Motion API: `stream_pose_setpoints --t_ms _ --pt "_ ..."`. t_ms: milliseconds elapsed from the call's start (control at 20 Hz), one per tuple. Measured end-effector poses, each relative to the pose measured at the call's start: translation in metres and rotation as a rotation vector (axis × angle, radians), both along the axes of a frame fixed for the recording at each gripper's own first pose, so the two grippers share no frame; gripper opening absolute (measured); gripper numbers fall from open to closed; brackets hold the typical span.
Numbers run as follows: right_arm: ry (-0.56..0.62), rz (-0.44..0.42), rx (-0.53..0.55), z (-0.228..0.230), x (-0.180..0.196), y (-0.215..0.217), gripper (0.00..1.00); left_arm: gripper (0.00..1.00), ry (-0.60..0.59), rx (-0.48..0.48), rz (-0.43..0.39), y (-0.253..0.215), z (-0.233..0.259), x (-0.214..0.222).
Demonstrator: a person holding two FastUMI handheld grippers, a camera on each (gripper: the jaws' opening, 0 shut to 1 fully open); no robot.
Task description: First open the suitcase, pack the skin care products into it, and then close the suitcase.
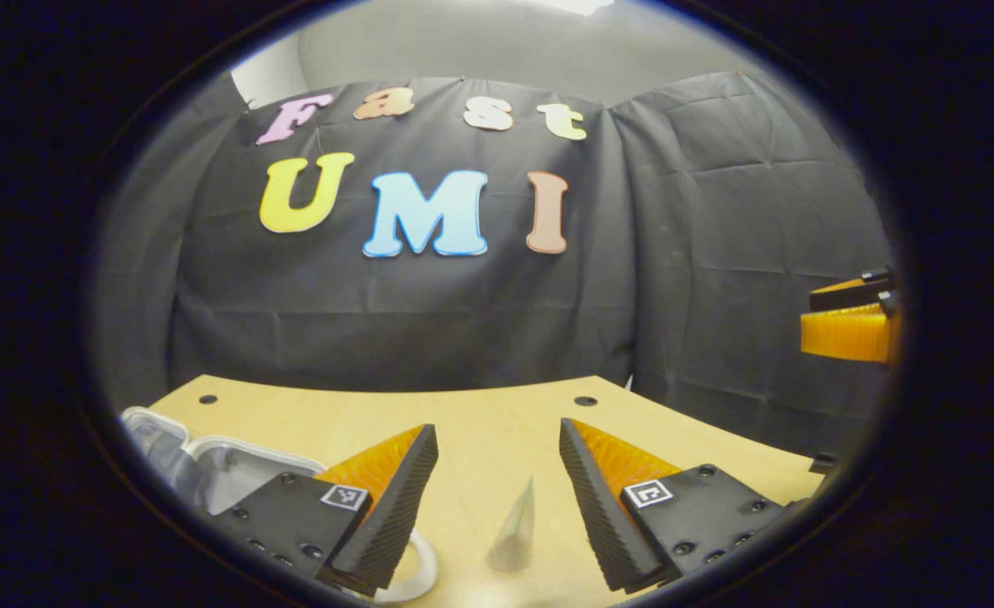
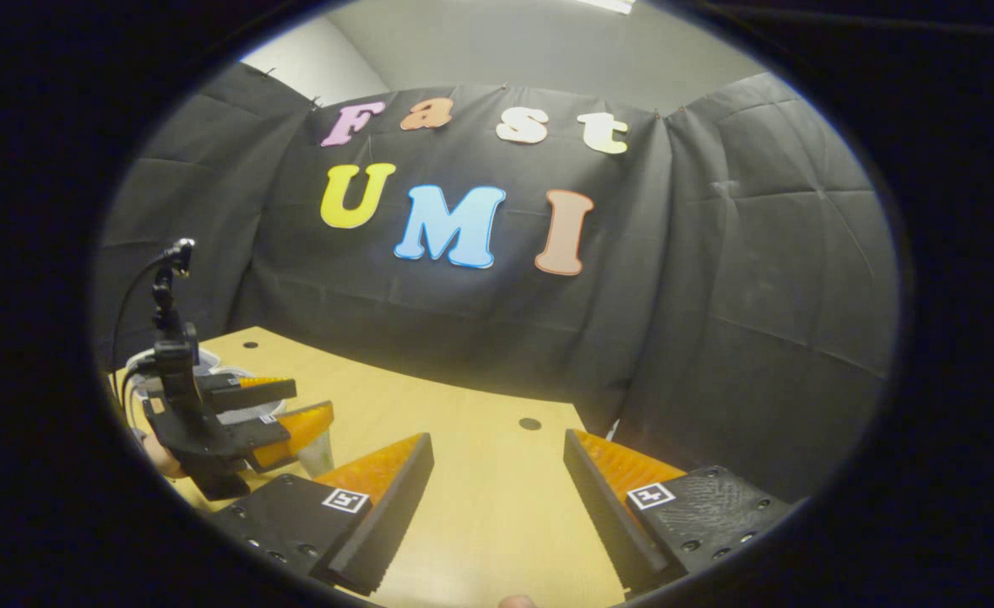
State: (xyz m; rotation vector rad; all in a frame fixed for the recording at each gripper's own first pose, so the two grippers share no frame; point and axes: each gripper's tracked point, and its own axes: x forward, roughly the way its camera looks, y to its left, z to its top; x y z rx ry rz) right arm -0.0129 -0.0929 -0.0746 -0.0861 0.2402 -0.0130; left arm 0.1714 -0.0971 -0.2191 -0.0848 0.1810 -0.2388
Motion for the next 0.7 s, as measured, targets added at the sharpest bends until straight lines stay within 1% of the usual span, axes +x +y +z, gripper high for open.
stream_pose_setpoints --t_ms 100,150,300,400,450,600,650,700 --pt "0.012 -0.002 0.014 -0.007 -0.002 -0.004 0.94 0.95 0.044 0.005 0.005 -0.006 -0.030 -0.001" --pt "0.023 0.000 0.018 -0.011 -0.002 -0.004 0.94 0.94 0.061 -0.004 0.012 -0.017 -0.050 -0.009" --pt "0.042 0.003 0.027 -0.020 0.000 -0.005 0.94 0.94 0.163 -0.026 -0.003 -0.036 -0.097 -0.018" --pt "0.052 0.015 0.036 -0.025 0.001 -0.001 0.94 0.93 0.213 -0.005 -0.004 -0.042 -0.116 -0.020" --pt "0.055 0.022 0.037 -0.027 0.003 0.002 0.94 0.90 0.226 0.005 -0.007 -0.043 -0.120 -0.021" --pt "0.065 0.052 0.039 -0.033 0.010 0.014 0.94 0.71 0.268 0.037 0.003 -0.039 -0.134 -0.020" --pt "0.069 0.061 0.042 -0.035 0.014 0.019 0.94 0.67 0.281 0.046 0.015 -0.036 -0.139 -0.018" --pt "0.073 0.072 0.045 -0.037 0.016 0.023 0.95 0.60 0.293 0.040 0.016 -0.034 -0.140 -0.021"
